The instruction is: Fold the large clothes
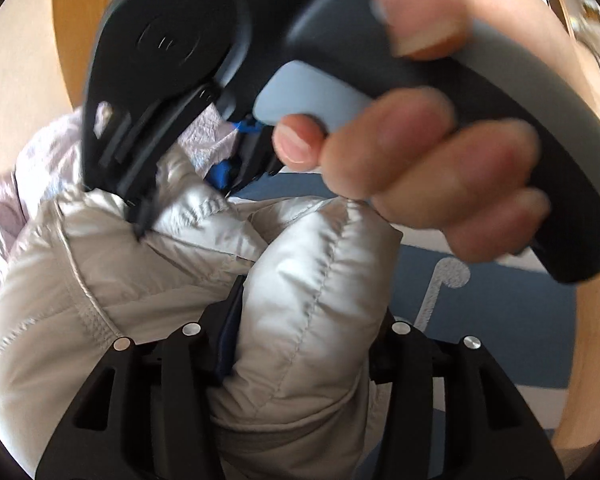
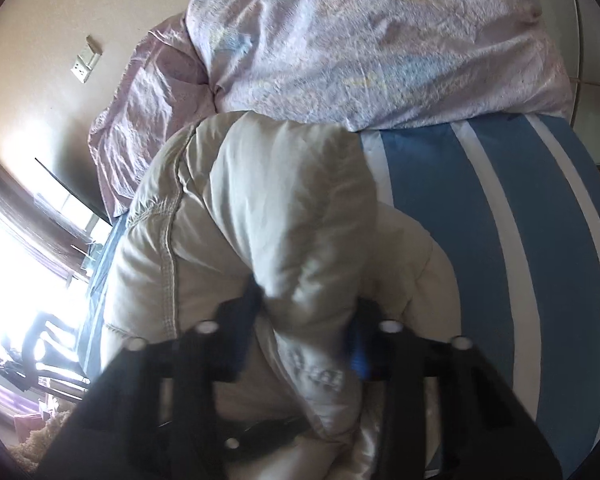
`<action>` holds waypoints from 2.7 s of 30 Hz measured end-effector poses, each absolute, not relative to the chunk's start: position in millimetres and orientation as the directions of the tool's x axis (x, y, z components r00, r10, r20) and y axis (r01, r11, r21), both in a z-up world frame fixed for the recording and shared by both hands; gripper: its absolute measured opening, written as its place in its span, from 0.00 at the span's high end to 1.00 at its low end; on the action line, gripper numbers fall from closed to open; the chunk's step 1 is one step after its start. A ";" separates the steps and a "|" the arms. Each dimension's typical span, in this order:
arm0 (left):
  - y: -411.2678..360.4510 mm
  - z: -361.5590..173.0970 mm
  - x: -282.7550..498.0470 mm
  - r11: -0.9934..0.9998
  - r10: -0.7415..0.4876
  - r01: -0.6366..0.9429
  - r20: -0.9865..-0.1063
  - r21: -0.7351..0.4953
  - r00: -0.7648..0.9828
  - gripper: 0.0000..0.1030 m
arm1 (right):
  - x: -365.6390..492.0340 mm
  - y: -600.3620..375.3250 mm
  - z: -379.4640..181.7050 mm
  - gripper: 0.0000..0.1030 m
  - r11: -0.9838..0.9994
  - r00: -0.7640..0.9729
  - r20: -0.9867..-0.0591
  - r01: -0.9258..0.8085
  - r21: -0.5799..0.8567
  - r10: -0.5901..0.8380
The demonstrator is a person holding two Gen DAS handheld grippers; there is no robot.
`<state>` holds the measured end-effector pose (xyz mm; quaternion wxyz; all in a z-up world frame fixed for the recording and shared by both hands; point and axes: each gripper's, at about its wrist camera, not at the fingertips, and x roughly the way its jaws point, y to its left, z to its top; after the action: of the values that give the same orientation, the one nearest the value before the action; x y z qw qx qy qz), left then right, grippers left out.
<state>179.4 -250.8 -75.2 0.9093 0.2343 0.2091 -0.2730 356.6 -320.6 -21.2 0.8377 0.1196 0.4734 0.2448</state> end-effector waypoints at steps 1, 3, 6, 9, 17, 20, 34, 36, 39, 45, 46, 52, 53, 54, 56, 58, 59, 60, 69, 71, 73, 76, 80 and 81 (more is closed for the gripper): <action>-249.5 -73.9 175.9 0.737 -0.399 0.596 -0.507 0.318 0.764 0.53 | 357.5 -320.9 -22.7 0.72 0.851 0.428 -0.737 -0.295 0.433 0.523; -242.4 -66.9 164.7 0.727 -0.416 0.611 -0.507 0.313 0.755 0.53 | 357.1 -320.9 -25.0 0.75 0.859 0.433 -0.743 -0.297 0.417 0.510; -213.9 -45.3 141.8 0.718 -0.472 0.650 -0.513 0.247 0.717 0.53 | 354.6 -320.7 -26.3 0.77 0.879 0.459 -0.752 -0.298 0.372 0.474; -170.8 -14.7 123.2 0.737 -0.512 0.655 -0.494 0.169 0.703 0.53 | 351.5 -318.6 -26.3 0.77 0.898 0.485 -0.759 -0.300 0.322 0.434; -53.3 57.6 191.4 0.904 -0.398 0.428 -0.402 -0.017 0.825 0.38 | 344.8 -309.2 -22.7 0.77 0.924 0.534 -0.762 -0.304 0.231 0.366; -34.8 51.6 230.9 0.914 -0.395 0.393 -0.442 -0.100 0.805 0.38 | 343.0 -306.6 -22.3 0.77 0.930 0.547 -0.762 -0.304 0.205 0.346; -67.4 1.5 292.5 0.929 -0.347 0.351 -0.609 -0.118 0.713 0.39 | 346.2 -308.7 -26.4 0.73 0.931 0.546 -0.765 -0.307 0.195 0.340; -72.1 -3.9 294.1 0.933 -0.327 0.349 -0.621 -0.091 0.713 0.38 | 347.2 -308.7 -28.0 0.72 0.931 0.546 -0.766 -0.309 0.193 0.339; -78.8 -10.6 294.5 0.938 -0.297 0.341 -0.633 -0.055 0.715 0.38 | 347.3 -307.9 -30.5 0.72 0.933 0.550 -0.765 -0.311 0.183 0.334; -85.1 -23.5 294.9 0.946 -0.270 0.323 -0.638 -0.035 0.721 0.37 | 348.6 -309.5 -38.4 0.71 0.931 0.561 -0.756 -0.317 0.180 0.337; -85.6 -25.5 295.3 0.947 -0.268 0.320 -0.637 -0.035 0.723 0.37 | 349.4 -310.1 -39.6 0.71 0.931 0.561 -0.755 -0.317 0.184 0.340; -91.3 -33.7 296.3 0.950 -0.245 0.311 -0.630 -0.006 0.737 0.36 | 350.9 -312.9 -47.8 0.69 0.926 0.563 -0.744 -0.317 0.207 0.359; -92.3 -34.7 296.6 0.951 -0.242 0.310 -0.629 -0.002 0.739 0.36 | 351.0 -313.5 -48.9 0.69 0.925 0.564 -0.742 -0.316 0.211 0.362; -92.8 -35.2 296.7 0.951 -0.240 0.308 -0.628 0.001 0.740 0.36 | 351.7 -314.6 -50.7 0.69 0.923 0.564 -0.739 -0.316 0.219 0.369; -94.7 -37.0 297.1 0.952 -0.233 0.307 -0.626 0.010 0.744 0.35 | 351.4 -316.5 -53.3 0.69 0.921 0.565 -0.733 -0.312 0.234 0.378; -97.3 -39.1 297.3 0.952 -0.222 0.304 -0.624 0.026 0.749 0.35 | 352.5 -318.9 -56.6 0.69 0.917 0.565 -0.726 -0.308 0.255 0.392; -98.4 -40.2 297.5 0.953 -0.218 0.303 -0.622 0.032 0.752 0.35 | 352.9 -319.7 -57.4 0.69 0.915 0.565 -0.724 -0.306 0.261 0.396; -99.5 -41.6 297.7 0.953 -0.215 0.301 -0.620 0.036 0.755 0.35 | 353.2 -320.7 -58.6 0.69 0.914 0.565 -0.722 -0.305 0.268 0.400; -110.3 -53.2 298.3 0.959 -0.169 0.271 -0.600 0.083 0.782 0.34 | 355.1 -320.8 -66.0 0.69 0.919 0.569 -0.724 -0.278 0.278 0.391; -110.5 -53.8 301.4 0.959 -0.171 0.272 -0.606 0.078 0.777 0.34 | 354.9 -320.4 -66.9 0.69 0.924 0.581 -0.719 -0.263 0.276 0.380; -111.0 -53.5 302.2 0.958 -0.169 0.274 -0.609 0.083 0.775 0.33 | 352.7 -321.6 -62.0 0.66 0.933 0.594 -0.720 -0.250 0.260 0.360; -114.1 -52.3 301.3 0.956 -0.154 0.273 -0.611 0.106 0.776 0.33 | 342.9 -332.4 -36.0 0.60 0.962 0.642 -0.717 -0.181 0.202 0.271; -114.6 -51.6 300.4 0.956 -0.154 0.274 -0.611 0.108 0.777 0.33 | 323.2 -344.2 4.9 0.58 0.965 0.744 -0.619 -0.143 0.221 0.252; -114.5 -51.5 300.4 0.956 -0.154 0.274 -0.611 0.107 0.777 0.33 | 323.0 -340.0 8.6 0.58 0.962 0.741 -0.617 -0.157 0.225 0.266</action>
<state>300.4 -114.5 -51.5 0.9377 0.0953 0.3140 -0.1141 323.0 -340.0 8.6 0.9296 0.0793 0.3416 0.1137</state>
